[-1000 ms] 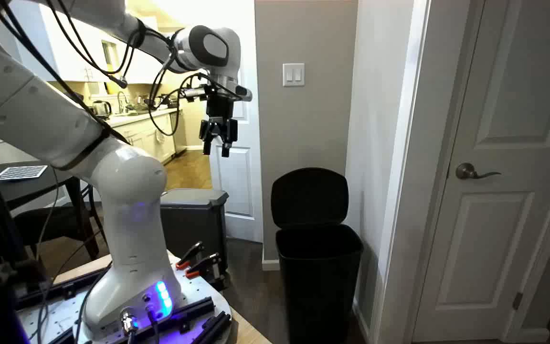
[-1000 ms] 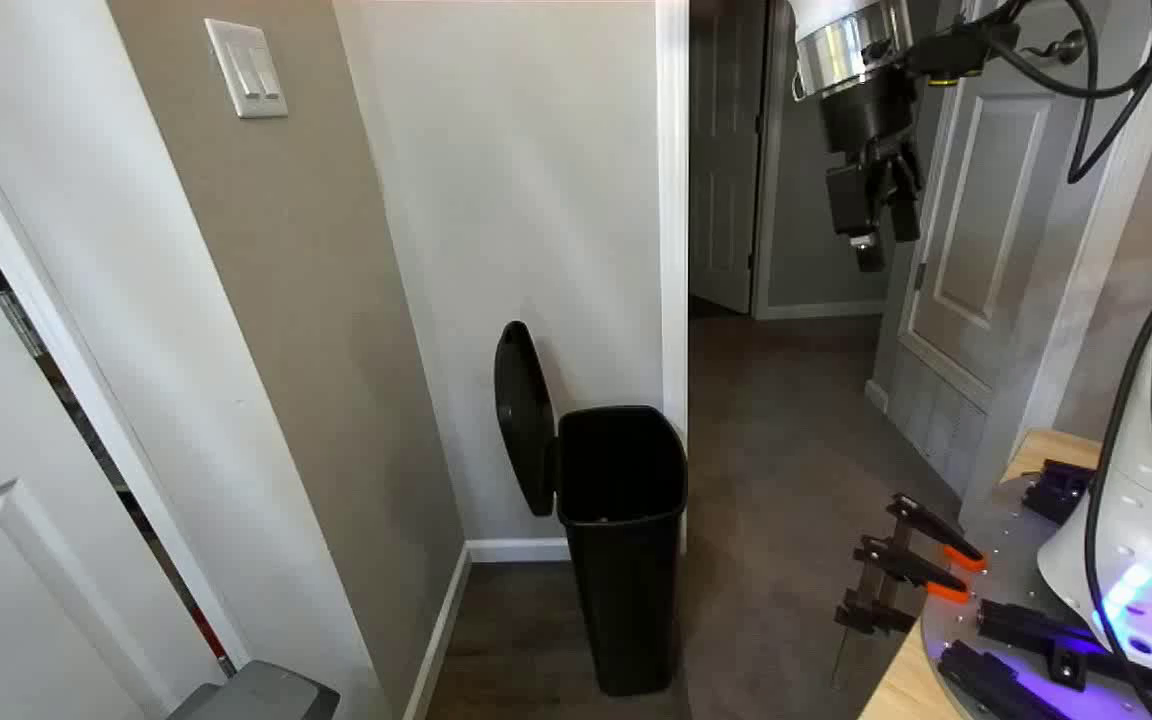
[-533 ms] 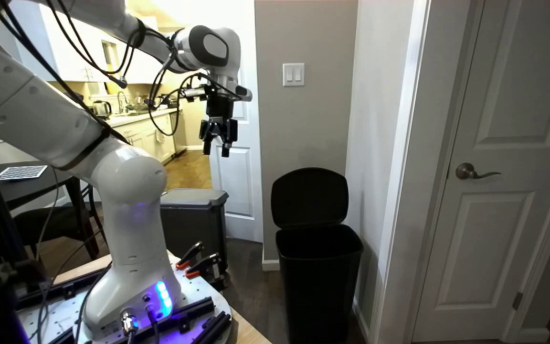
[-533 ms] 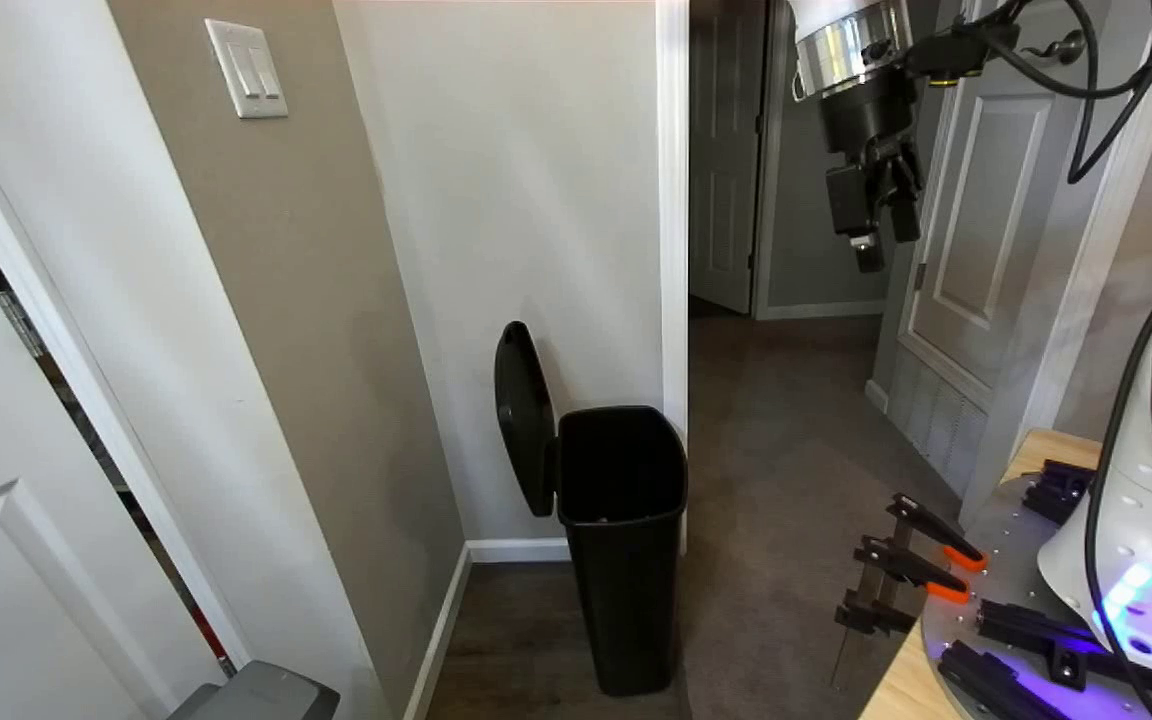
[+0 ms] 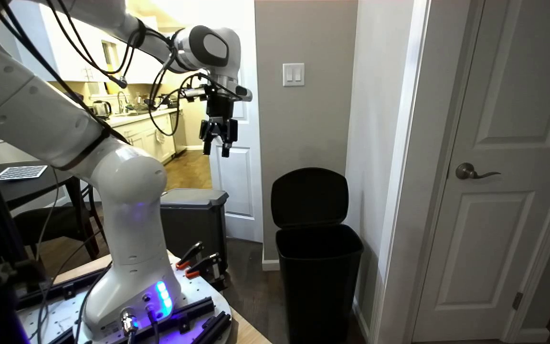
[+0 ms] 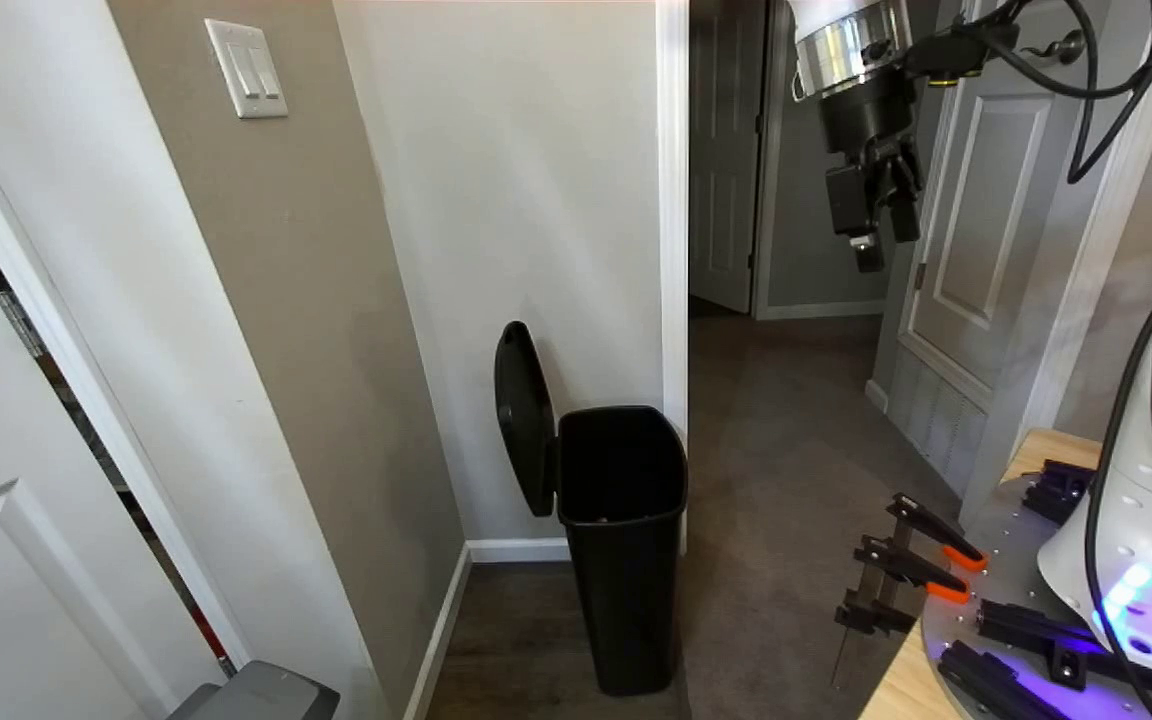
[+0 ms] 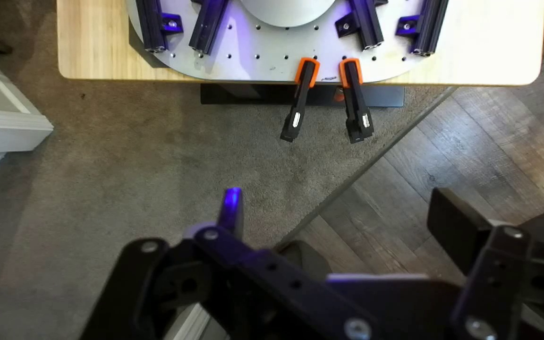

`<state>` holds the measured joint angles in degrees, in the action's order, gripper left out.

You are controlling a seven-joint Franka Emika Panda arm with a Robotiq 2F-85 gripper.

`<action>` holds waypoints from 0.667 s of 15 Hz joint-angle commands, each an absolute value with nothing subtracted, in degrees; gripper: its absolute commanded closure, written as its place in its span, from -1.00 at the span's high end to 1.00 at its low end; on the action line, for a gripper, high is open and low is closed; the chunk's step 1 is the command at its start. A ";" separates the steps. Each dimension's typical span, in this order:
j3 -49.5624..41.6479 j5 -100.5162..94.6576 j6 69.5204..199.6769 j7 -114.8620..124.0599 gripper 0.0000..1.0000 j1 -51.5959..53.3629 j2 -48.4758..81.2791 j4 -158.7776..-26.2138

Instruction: Close the dust bin

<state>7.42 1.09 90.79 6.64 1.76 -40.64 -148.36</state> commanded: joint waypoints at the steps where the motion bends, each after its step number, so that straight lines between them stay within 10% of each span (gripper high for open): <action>1: 6.62 1.30 93.59 7.40 1.00 1.72 -35.77 -146.39; 10: 2.72 5.29 106.48 7.96 1.00 1.15 -19.31 -137.30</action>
<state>3.68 2.74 104.50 7.43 1.34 -25.29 -141.55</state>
